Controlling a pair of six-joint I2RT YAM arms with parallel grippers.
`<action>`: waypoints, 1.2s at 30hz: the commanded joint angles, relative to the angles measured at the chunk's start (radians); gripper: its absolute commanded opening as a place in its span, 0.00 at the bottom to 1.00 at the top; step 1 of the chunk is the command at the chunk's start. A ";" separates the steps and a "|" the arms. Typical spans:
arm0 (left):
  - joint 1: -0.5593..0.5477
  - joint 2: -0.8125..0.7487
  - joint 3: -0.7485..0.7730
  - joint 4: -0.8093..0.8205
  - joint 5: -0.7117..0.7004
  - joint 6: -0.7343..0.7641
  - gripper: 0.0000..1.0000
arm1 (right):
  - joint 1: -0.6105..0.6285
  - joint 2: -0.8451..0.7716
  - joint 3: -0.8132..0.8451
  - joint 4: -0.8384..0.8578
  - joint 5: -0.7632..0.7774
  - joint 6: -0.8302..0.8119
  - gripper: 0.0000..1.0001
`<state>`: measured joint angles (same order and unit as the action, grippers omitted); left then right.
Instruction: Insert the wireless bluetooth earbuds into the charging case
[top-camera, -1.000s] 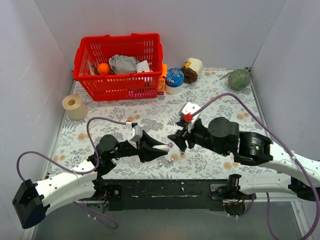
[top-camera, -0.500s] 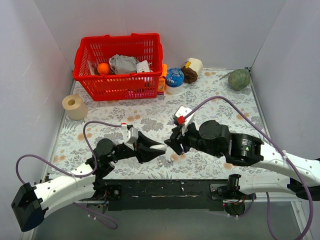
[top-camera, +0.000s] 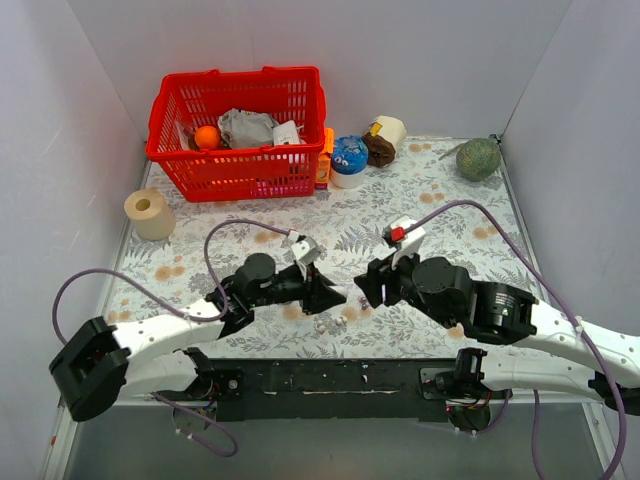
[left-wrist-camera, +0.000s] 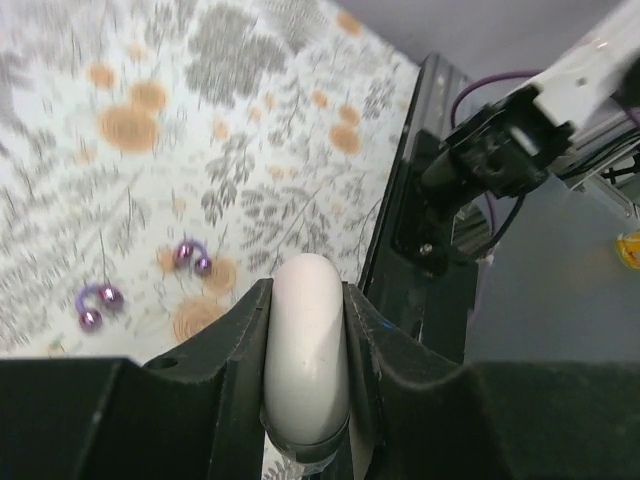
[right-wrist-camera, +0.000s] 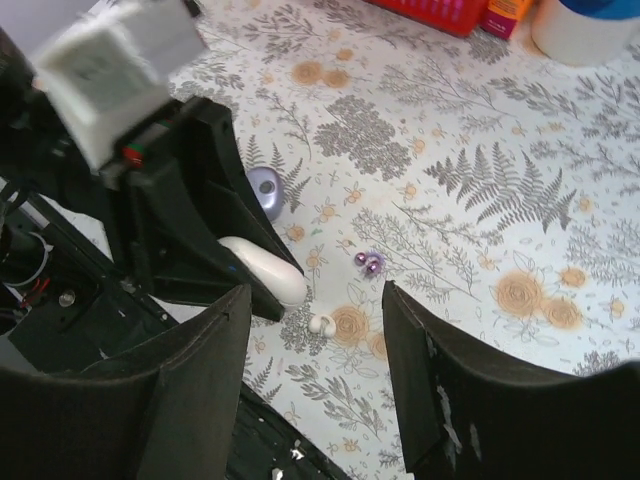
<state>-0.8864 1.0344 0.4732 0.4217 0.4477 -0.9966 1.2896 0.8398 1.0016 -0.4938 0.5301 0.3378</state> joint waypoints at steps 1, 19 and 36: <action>0.033 0.168 0.021 0.003 0.000 -0.174 0.00 | -0.001 -0.079 -0.060 0.031 0.120 0.130 0.60; 0.170 0.648 0.266 -0.232 0.192 -0.125 0.00 | -0.003 -0.077 -0.172 0.101 0.033 0.129 0.57; 0.188 0.604 0.334 -0.399 0.100 -0.027 0.98 | -0.003 -0.100 -0.178 0.069 0.053 0.136 0.58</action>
<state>-0.7086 1.6886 0.7830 0.1268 0.6106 -1.0740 1.2896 0.7647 0.8204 -0.4454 0.5621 0.4683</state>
